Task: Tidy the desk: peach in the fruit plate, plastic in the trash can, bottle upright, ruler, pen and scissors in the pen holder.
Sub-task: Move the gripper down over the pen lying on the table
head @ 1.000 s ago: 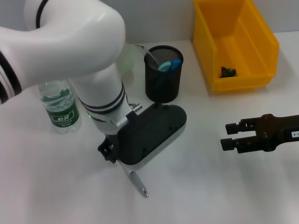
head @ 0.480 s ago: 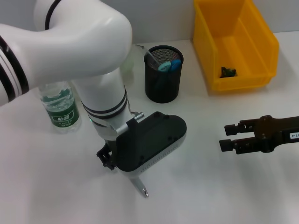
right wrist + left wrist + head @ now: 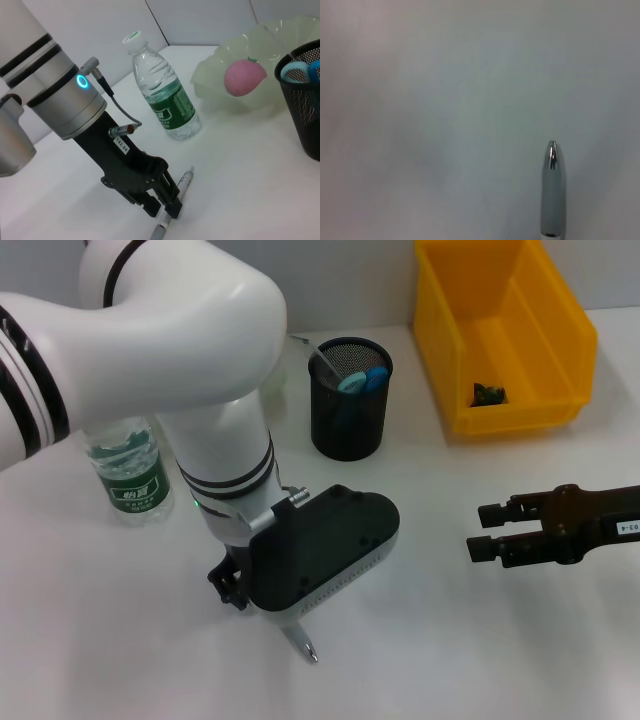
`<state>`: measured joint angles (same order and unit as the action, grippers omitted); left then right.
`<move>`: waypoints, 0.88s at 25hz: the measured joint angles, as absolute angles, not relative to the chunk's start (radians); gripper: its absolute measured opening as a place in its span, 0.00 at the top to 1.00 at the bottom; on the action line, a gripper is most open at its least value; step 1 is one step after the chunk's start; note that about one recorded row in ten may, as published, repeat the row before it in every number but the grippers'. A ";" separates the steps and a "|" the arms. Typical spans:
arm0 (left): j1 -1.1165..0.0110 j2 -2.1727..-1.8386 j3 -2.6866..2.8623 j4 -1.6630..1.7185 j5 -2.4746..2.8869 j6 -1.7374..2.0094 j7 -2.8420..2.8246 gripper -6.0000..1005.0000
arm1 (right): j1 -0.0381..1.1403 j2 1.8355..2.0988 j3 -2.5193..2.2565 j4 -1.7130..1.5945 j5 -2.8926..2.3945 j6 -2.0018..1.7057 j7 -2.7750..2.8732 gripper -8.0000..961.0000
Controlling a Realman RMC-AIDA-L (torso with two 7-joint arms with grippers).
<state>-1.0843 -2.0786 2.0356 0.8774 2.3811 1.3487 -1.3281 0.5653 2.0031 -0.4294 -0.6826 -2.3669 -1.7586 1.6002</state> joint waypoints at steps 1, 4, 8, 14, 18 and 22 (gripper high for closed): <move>-1.084 -2.079 2.036 0.877 2.381 1.349 -1.328 0.63 | 0.565 2.003 -0.429 -0.683 -2.367 -1.759 1.600 0.24; -1.085 -2.079 2.035 0.873 2.381 1.345 -1.317 0.66 | 0.566 2.003 -0.429 -0.683 -2.367 -1.757 1.600 0.24; -1.085 -2.079 2.036 0.858 2.379 1.342 -1.299 0.75 | 0.566 2.003 -0.430 -0.683 -2.367 -1.757 1.600 0.24; -1.087 -2.079 2.035 0.848 2.373 1.334 -1.298 0.89 | 0.566 2.003 -0.430 -0.683 -2.367 -1.758 1.600 0.24; -1.088 -2.079 2.036 0.842 2.370 1.324 -1.302 0.94 | 0.566 2.003 -0.429 -0.683 -2.367 -1.758 1.600 0.24; -1.088 -2.079 2.036 0.838 2.370 1.317 -1.302 0.94 | 0.566 2.003 -0.430 -0.683 -2.367 -1.760 1.600 0.24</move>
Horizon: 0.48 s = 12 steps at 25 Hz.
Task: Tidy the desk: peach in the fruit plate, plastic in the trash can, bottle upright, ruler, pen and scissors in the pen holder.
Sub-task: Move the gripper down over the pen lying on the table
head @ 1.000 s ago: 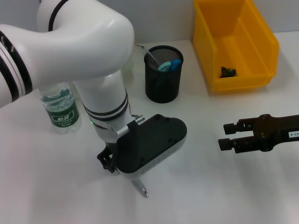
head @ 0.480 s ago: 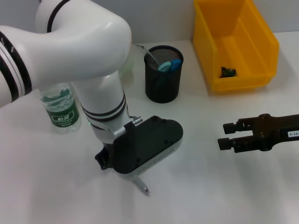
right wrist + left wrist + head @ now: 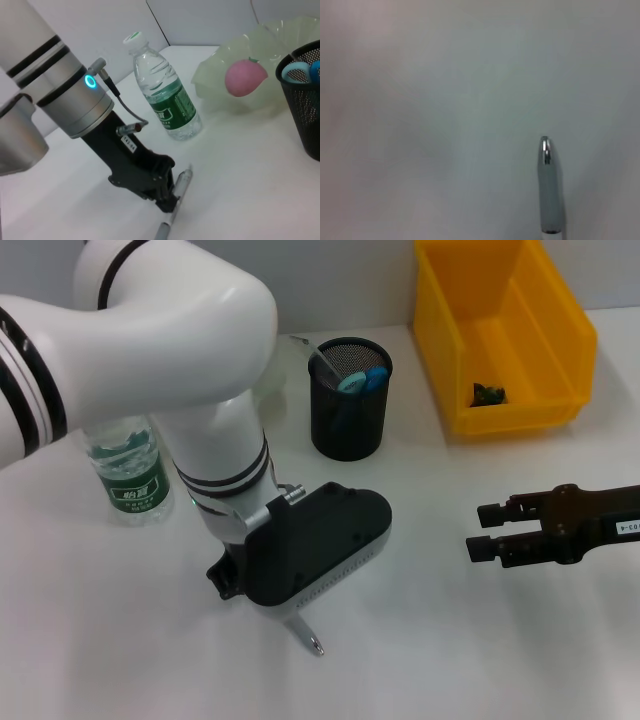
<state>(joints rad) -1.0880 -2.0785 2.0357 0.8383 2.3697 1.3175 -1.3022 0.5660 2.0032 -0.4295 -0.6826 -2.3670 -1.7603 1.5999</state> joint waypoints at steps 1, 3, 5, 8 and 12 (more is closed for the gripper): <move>-1.088 -2.079 2.036 0.838 2.370 1.317 -1.302 0.94 | 0.566 2.003 -0.429 -0.683 -2.367 -1.761 1.600 0.24; -1.087 -2.079 2.027 0.833 2.371 1.311 -1.304 0.95 | 0.566 2.003 -0.430 -0.683 -2.367 -1.764 1.600 0.24; -1.087 -2.079 2.027 0.833 2.371 1.311 -1.304 0.95 | 0.566 2.003 -0.429 -0.683 -2.367 -1.765 1.600 0.24; -1.051 -2.075 1.877 0.865 2.407 1.325 -1.341 0.98 | 0.566 2.002 -0.428 -0.683 -2.367 -1.767 1.600 0.24; -1.025 -2.075 1.865 0.890 2.440 1.327 -1.371 1.00 | 0.566 2.002 -0.428 -0.683 -2.367 -1.767 1.600 0.24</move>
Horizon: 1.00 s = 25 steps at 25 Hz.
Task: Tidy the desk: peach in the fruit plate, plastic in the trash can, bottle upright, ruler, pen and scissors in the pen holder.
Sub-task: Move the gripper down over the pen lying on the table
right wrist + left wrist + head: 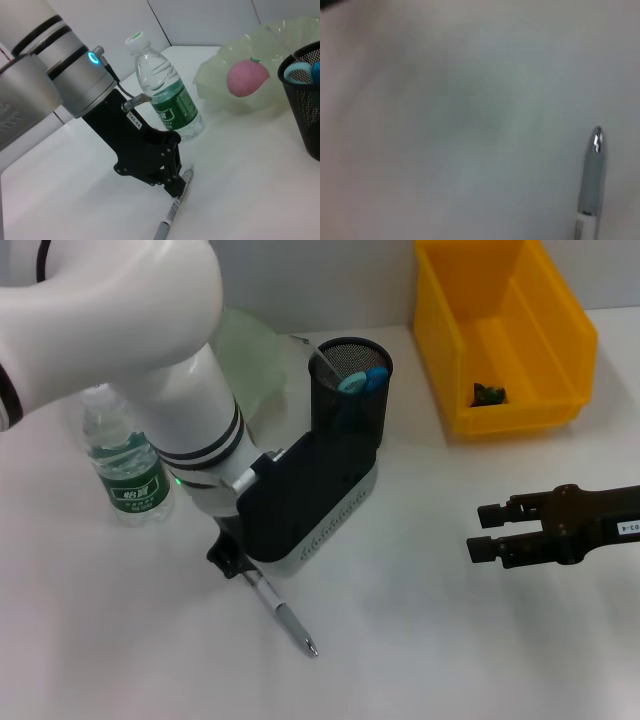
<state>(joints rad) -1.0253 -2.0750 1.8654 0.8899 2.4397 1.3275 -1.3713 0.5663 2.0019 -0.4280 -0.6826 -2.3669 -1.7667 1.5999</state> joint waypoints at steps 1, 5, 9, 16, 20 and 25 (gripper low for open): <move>-1.018 -2.076 1.874 0.905 2.455 1.325 -1.396 1.00 | 0.567 2.001 -0.429 -0.683 -2.367 -1.767 1.600 0.24; -1.006 -2.076 1.893 0.943 2.471 1.325 -1.436 0.97 | 0.567 1.999 -0.429 -0.683 -2.367 -1.767 1.601 0.24; -1.004 -2.077 1.930 0.970 2.478 1.334 -1.476 0.95 | 0.568 1.998 -0.429 -0.683 -2.367 -1.765 1.601 0.24; -1.030 -2.076 1.969 0.941 2.470 1.328 -1.475 0.85 | 0.571 2.002 -0.428 -0.683 -2.367 -1.757 1.601 0.24; -1.035 -2.073 1.971 0.933 2.462 1.333 -1.449 0.74 | 0.571 2.003 -0.424 -0.683 -2.367 -1.756 1.601 0.24; -1.046 -2.070 2.002 0.938 2.450 1.347 -1.427 0.52 | 0.572 2.004 -0.421 -0.683 -2.366 -1.755 1.602 0.24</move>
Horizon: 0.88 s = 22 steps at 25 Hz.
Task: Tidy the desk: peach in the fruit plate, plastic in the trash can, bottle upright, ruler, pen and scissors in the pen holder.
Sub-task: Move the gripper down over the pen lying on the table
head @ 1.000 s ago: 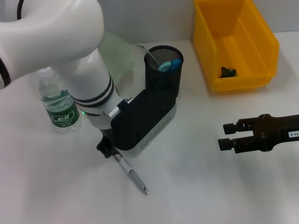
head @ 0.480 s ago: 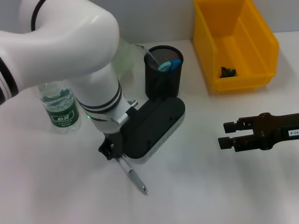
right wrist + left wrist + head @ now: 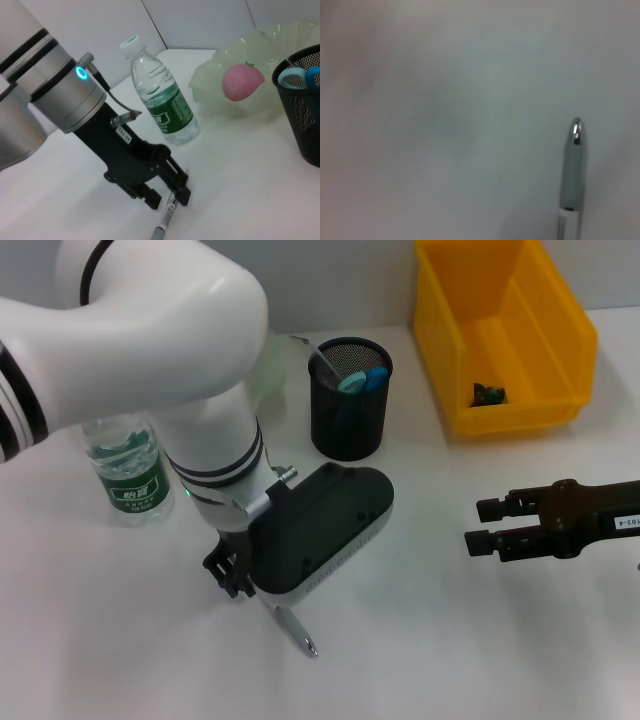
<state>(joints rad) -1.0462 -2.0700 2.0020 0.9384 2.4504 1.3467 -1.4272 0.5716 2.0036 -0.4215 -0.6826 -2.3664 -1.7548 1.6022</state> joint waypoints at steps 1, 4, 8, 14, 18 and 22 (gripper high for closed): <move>-1.050 -2.069 2.006 0.939 2.440 1.356 -1.411 0.47 | 0.572 2.005 -0.421 -0.683 -2.366 -1.754 1.602 0.24; -1.056 -2.069 2.007 0.933 2.428 1.362 -1.388 0.45 | 0.572 2.006 -0.420 -0.683 -2.366 -1.752 1.602 0.24; -1.061 -2.068 2.008 0.925 2.420 1.363 -1.366 0.43 | 0.574 2.007 -0.420 -0.683 -2.365 -1.748 1.602 0.24; -1.076 -2.068 2.009 0.898 2.405 1.361 -1.334 0.44 | 0.581 2.008 -0.427 -0.683 -2.356 -1.740 1.600 0.24; -1.085 -2.069 2.009 0.877 2.397 1.356 -1.323 0.44 | 0.584 2.008 -0.428 -0.683 -2.355 -1.739 1.599 0.24; -1.088 -2.069 2.007 0.872 2.391 1.355 -1.322 0.44 | 0.584 2.008 -0.428 -0.683 -2.355 -1.735 1.599 0.24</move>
